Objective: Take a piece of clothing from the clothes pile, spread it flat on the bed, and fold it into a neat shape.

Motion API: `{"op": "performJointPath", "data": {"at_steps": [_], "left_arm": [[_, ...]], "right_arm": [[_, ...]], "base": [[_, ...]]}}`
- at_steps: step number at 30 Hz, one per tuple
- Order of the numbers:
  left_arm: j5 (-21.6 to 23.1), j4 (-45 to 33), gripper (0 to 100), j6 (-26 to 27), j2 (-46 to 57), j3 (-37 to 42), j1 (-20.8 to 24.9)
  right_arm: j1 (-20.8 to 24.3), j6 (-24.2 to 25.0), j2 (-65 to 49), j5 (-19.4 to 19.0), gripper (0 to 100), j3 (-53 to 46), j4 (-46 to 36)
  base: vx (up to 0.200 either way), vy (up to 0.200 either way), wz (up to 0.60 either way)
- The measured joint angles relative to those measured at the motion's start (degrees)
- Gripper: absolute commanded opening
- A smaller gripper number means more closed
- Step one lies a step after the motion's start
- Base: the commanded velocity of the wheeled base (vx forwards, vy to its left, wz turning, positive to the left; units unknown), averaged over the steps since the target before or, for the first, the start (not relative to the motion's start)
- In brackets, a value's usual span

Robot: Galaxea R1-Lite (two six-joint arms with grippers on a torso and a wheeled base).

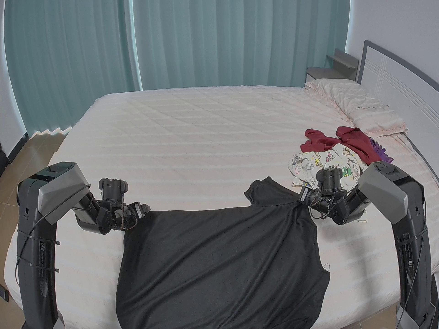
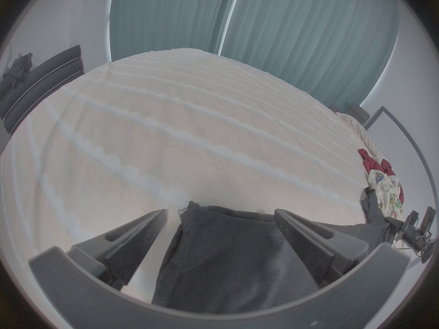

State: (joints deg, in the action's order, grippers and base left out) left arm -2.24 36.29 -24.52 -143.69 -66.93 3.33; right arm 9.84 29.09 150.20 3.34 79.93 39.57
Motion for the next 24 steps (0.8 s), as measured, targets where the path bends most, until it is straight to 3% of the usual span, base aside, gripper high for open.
{"op": "performJointPath", "data": {"at_steps": [1, 2, 8, 13, 24], "left_arm": [[-0.1, 0.0, 100, 0.1, -0.3, -0.2, 0.0], [-0.1, 0.0, 0, 0.2, -0.6, -0.5, 0.0], [-0.8, -0.3, 0, 0.2, -2.2, -3.5, 0.5], [-5.3, -0.2, 0, -0.1, -3.3, -6.4, 0.5], [-8.0, 0.0, 0, -1.2, -1.0, -8.9, -0.2]], "right_arm": [[0.0, 0.0, 0.0, 0.0, 0, 0.0, 0.0], [0.0, 0.0, 0.0, 0.0, 0, 0.0, 0.0], [0.2, 0.1, 0.1, 0.0, 0, 0.1, 0.0], [-0.1, 0.3, 0.4, 0.1, 0, 1.3, 0.1], [-0.5, 1.7, 0.0, 3.7, 0, 8.8, 2.9]], "base": [[0.000, 0.000, 0.00], [0.000, 0.000, 0.00], [0.000, 0.000, 0.00], [0.000, 0.000, 0.00], [0.000, 0.000, 0.00]]}}
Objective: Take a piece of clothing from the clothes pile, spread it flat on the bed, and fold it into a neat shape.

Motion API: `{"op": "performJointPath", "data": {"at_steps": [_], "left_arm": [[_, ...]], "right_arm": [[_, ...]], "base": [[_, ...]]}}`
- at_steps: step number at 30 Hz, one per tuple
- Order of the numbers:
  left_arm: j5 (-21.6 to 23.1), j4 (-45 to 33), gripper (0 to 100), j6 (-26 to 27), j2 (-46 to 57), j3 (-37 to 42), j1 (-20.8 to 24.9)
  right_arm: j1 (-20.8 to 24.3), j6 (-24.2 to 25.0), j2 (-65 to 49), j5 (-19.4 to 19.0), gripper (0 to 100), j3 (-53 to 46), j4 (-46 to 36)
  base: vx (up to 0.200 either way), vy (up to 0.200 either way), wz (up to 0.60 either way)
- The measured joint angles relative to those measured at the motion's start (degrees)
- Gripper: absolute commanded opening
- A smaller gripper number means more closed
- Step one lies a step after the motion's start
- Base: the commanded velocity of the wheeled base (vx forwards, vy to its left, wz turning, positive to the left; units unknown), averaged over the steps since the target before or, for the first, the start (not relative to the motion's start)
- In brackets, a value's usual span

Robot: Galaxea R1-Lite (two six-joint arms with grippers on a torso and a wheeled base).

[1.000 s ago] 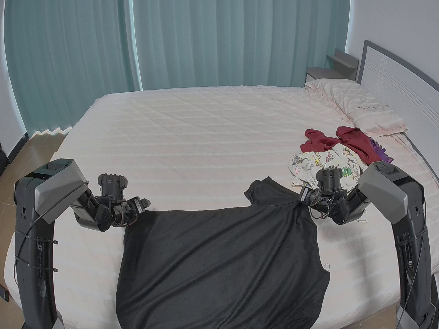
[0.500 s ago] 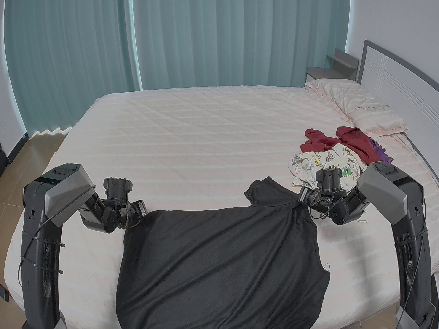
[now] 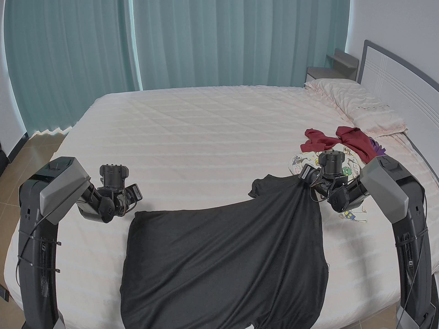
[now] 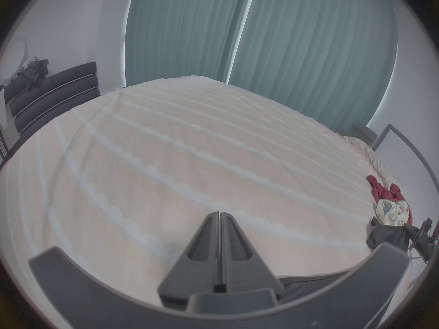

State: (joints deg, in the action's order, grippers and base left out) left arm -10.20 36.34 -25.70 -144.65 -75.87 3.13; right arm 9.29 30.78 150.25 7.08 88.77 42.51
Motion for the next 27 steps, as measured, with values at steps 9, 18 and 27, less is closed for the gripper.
{"op": "performJointPath", "data": {"at_steps": [9, 18, 27], "left_arm": [[0.6, -3.2, 100, 0.4, 2.4, 3.0, -0.3], [8.8, -5.7, 100, 0.1, 1.7, 3.5, 0.2], [11.5, -9.1, 0, 0.3, 0.2, 3.0, 1.6]], "right_arm": [[0.3, -0.8, -0.2, 0.2, 0, -0.7, -0.7], [0.4, -0.9, 0.8, 0.2, 0, -2.1, -0.7], [0.7, -0.8, 2.2, 0.1, 0, -2.4, -0.7]], "base": [[0.000, 0.000, 0.00], [0.000, 0.000, 0.00], [0.000, 0.000, 0.00]]}}
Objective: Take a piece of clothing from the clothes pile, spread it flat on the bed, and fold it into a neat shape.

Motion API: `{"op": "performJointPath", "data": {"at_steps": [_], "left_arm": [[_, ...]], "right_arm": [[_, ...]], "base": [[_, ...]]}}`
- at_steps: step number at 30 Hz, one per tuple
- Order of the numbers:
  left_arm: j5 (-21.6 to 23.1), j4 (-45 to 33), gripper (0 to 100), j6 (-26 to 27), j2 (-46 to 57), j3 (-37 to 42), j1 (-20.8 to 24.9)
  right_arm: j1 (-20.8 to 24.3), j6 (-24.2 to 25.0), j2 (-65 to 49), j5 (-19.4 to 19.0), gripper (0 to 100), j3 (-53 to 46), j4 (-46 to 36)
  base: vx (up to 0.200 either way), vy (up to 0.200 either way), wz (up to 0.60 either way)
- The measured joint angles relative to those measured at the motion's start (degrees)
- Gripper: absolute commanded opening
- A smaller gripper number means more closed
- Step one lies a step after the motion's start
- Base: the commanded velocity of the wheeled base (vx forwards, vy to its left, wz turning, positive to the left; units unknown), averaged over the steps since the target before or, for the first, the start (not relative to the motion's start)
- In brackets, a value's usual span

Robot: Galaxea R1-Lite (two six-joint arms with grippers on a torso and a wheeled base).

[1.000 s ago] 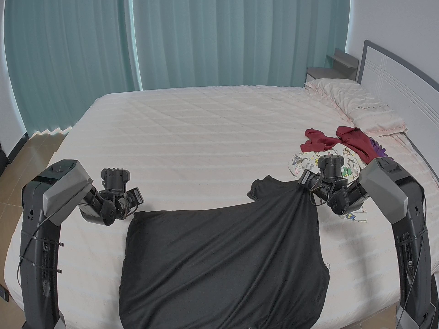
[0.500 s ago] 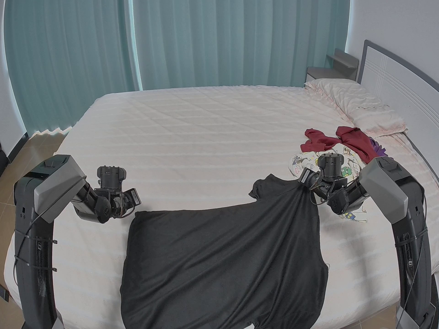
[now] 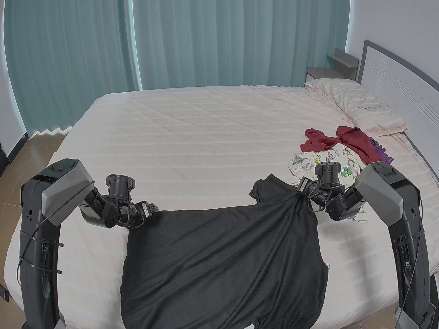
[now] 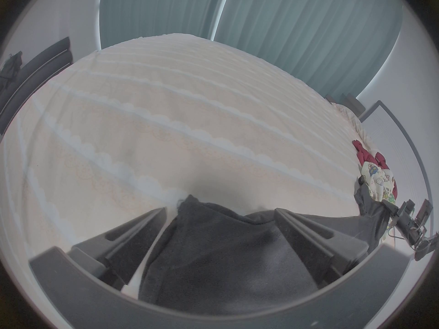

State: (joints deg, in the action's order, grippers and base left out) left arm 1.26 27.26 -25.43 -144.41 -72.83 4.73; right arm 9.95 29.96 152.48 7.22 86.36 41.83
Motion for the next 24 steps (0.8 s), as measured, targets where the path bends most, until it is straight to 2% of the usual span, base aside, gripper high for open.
{"op": "performJointPath", "data": {"at_steps": [5, 11, 22, 23, 24], "left_arm": [[-0.4, 0.7, 0, -0.3, -0.5, -1.2, 0.3], [-4.3, 3.3, 0, -0.9, -1.1, -4.1, 0.2], [-4.4, 1.6, 0, -0.6, -0.8, -3.6, -0.6], [-4.4, 1.3, 100, -0.6, -0.7, -3.2, -0.7], [-4.4, 1.2, 100, -0.5, -0.6, -2.8, -0.7]], "right_arm": [[0.1, 0.0, 0.4, 0.0, 0, 0.0, 0.1], [0.0, 0.0, 0.5, 0.1, 0, 0.6, 0.2], [-0.1, -0.1, 0.4, 0.1, 0, 1.5, 0.2], [-0.1, -0.1, 0.4, 0.2, 0, 1.5, 0.2], [-0.1, -0.1, 0.4, 0.2, 0, 1.5, 0.2]], "base": [[0.000, 0.000, 0.00], [0.000, 0.000, 0.00], [0.000, 0.000, 0.00], [0.000, 0.000, 0.00], [0.000, 0.000, 0.00]]}}
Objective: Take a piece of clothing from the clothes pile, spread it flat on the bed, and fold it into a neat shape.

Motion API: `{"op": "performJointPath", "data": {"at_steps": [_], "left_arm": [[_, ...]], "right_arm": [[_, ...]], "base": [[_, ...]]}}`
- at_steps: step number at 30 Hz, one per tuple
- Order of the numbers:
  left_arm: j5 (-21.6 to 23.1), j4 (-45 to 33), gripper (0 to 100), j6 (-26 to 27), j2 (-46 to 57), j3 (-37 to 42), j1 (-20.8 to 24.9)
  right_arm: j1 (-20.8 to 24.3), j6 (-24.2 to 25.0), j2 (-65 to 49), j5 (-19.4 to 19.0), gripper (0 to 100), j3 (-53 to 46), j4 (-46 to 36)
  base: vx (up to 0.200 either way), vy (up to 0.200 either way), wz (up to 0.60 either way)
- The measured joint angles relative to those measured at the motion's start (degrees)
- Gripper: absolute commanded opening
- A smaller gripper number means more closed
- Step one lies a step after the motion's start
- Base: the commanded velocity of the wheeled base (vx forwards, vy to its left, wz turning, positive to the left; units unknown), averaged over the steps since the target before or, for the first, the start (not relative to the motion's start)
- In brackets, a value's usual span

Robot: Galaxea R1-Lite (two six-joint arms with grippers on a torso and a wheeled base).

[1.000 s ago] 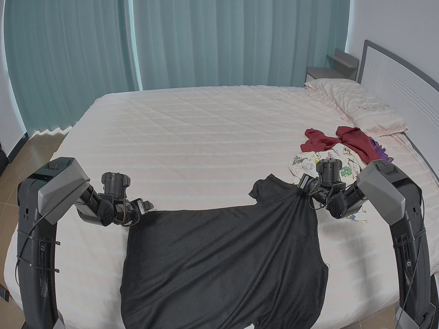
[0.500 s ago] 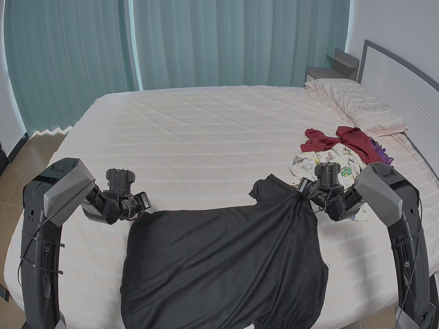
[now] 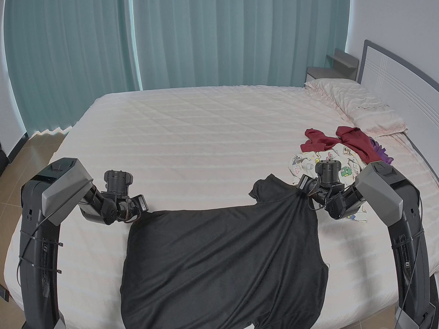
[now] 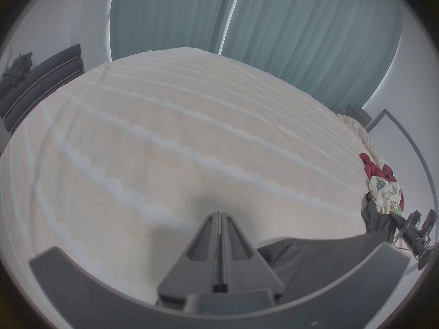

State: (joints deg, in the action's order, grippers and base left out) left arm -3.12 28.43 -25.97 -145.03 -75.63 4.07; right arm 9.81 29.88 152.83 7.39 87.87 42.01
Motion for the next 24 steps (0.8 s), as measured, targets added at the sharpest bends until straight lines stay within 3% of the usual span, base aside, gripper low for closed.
{"op": "performJointPath", "data": {"at_steps": [8, 13, 14, 24], "left_arm": [[1.5, -0.1, 100, 0.0, 0.4, 2.1, 0.4], [5.1, 0.1, 100, 0.0, 0.4, 3.1, 1.0], [5.4, 0.1, 0, 0.0, 0.4, 3.2, 1.3], [6.2, 1.8, 0, 0.5, 0.4, 4.8, 2.1]], "right_arm": [[0.1, 0.0, 0.0, 0.0, 0, -0.7, 0.0], [0.3, 0.1, 0.1, 0.0, 0, -1.0, 0.0], [0.3, 0.1, 0.1, 0.0, 0, -1.0, 0.0], [0.5, 0.0, 0.3, 0.0, 0, -1.4, 0.2]], "base": [[0.000, 0.000, 0.00], [0.000, 0.000, 0.00], [0.000, 0.000, 0.00], [0.000, 0.000, 0.00]]}}
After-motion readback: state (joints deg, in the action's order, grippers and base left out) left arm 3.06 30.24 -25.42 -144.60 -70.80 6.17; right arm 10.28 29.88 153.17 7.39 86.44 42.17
